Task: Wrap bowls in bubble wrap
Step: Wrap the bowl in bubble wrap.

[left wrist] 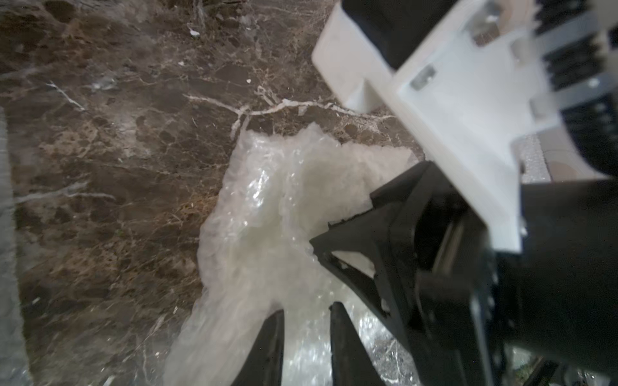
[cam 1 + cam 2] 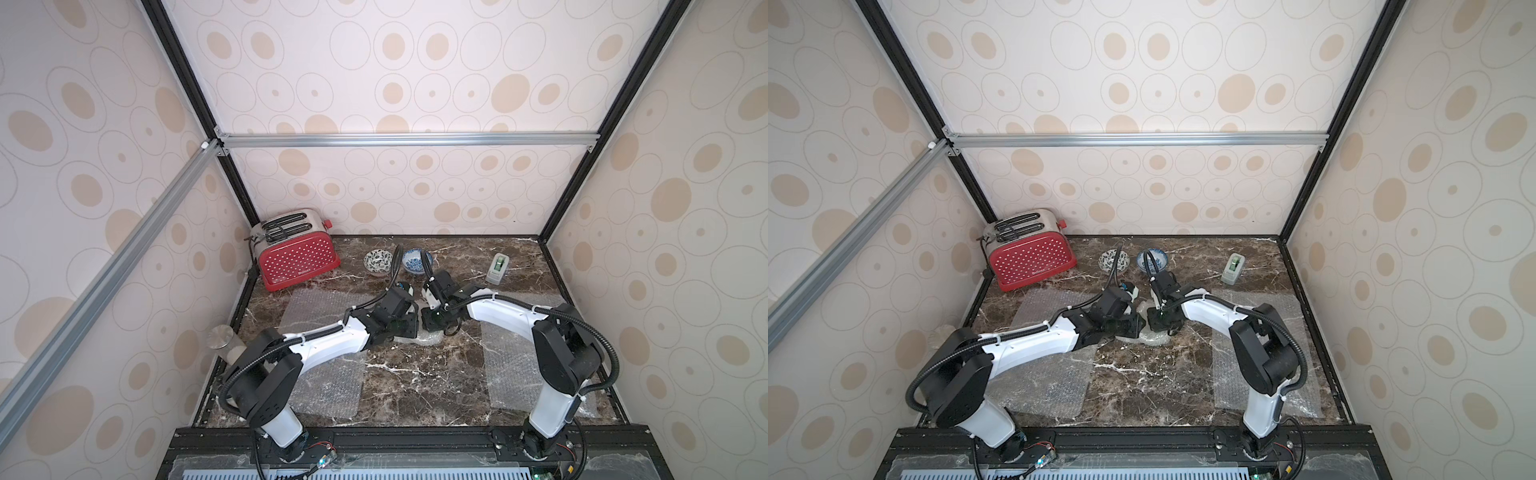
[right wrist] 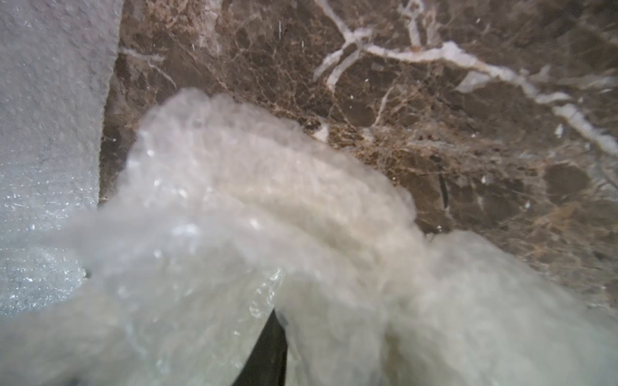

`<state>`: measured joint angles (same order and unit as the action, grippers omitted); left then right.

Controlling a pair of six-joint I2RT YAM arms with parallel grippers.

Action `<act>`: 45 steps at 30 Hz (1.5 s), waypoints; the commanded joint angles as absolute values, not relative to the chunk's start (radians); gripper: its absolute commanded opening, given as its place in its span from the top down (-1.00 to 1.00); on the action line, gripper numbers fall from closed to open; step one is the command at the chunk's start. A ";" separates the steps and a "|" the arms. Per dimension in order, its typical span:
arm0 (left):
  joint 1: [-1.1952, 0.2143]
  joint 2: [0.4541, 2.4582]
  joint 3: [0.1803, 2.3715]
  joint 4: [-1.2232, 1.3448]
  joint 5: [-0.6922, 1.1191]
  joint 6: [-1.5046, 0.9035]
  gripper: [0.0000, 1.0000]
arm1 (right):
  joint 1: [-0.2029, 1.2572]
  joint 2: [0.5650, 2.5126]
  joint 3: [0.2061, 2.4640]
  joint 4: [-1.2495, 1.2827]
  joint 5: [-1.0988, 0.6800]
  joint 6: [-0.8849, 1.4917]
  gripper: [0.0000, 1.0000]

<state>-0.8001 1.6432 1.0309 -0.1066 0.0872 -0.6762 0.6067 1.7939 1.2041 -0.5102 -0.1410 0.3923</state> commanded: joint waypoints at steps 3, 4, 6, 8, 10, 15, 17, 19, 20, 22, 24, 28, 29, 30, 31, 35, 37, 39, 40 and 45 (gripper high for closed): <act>-0.772 1.740 1.118 -0.104 0.068 -0.717 0.51 | 0.607 1.745 1.167 -0.529 -0.162 0.412 0.49; -0.766 1.758 1.113 -0.091 0.073 -0.721 0.51 | 0.607 1.737 1.166 -0.533 -0.161 0.412 0.49; -0.760 1.783 1.113 -0.095 0.073 -0.722 0.51 | 0.606 1.721 1.166 -0.542 -0.160 0.410 0.49; -0.756 1.800 1.111 -0.105 0.072 -0.717 0.52 | 0.605 1.699 1.170 -0.556 -0.160 0.407 0.49; -0.757 1.809 1.102 -0.101 0.079 -0.714 0.53 | 0.595 1.665 1.178 -0.564 -0.161 0.405 0.48; -0.757 1.816 1.089 -0.072 0.107 -0.714 0.53 | 0.557 1.606 1.217 -0.585 -0.158 0.397 0.47; -0.757 1.815 1.093 -0.066 0.113 -0.712 0.53 | 0.545 1.603 1.237 -0.586 -0.153 0.389 0.47; -0.756 1.815 1.098 -0.060 0.120 -0.709 0.53 | 0.542 1.621 1.269 -0.589 -0.150 0.380 0.47; -0.756 1.817 1.101 -0.058 0.124 -0.708 0.53 | 0.540 1.636 1.286 -0.591 -0.158 0.375 0.46; -0.756 1.821 1.109 -0.058 0.132 -0.706 0.53 | 0.540 1.674 1.315 -0.580 -0.161 0.371 0.46; -0.757 1.821 1.109 -0.055 0.137 -0.704 0.53 | 0.541 1.717 1.352 -0.575 -0.162 0.370 0.45; -0.756 1.815 1.102 -0.053 0.141 -0.704 0.52 | 0.539 1.814 1.418 -0.569 -0.171 0.362 0.42; -0.756 1.812 1.100 -0.052 0.141 -0.705 0.52 | 0.539 1.841 1.446 -0.587 -0.188 0.355 0.42; -0.756 1.808 1.098 -0.053 0.138 -0.705 0.52 | 0.539 1.862 1.463 -0.591 -0.207 0.355 0.41; -0.757 1.803 1.098 -0.056 0.136 -0.703 0.52 | 0.541 1.869 1.466 -0.586 -0.225 0.356 0.41; -0.756 1.795 1.095 -0.062 0.129 -0.699 0.51 | 0.540 1.845 1.425 -0.556 -0.269 0.366 0.43; -0.757 1.796 1.099 -0.066 0.127 -0.695 0.51 | 0.540 1.838 1.407 -0.569 -0.272 0.357 0.44; -0.756 1.795 1.103 -0.071 0.122 -0.689 0.51 | 0.543 1.827 1.399 -0.597 -0.284 0.347 0.46; -0.756 1.796 1.105 -0.073 0.121 -0.688 0.51 | 0.545 1.810 1.377 -0.591 -0.284 0.348 0.48; -0.756 1.793 1.117 -0.088 0.113 -0.680 0.51 | 0.550 1.737 1.314 -0.592 -0.246 0.354 0.64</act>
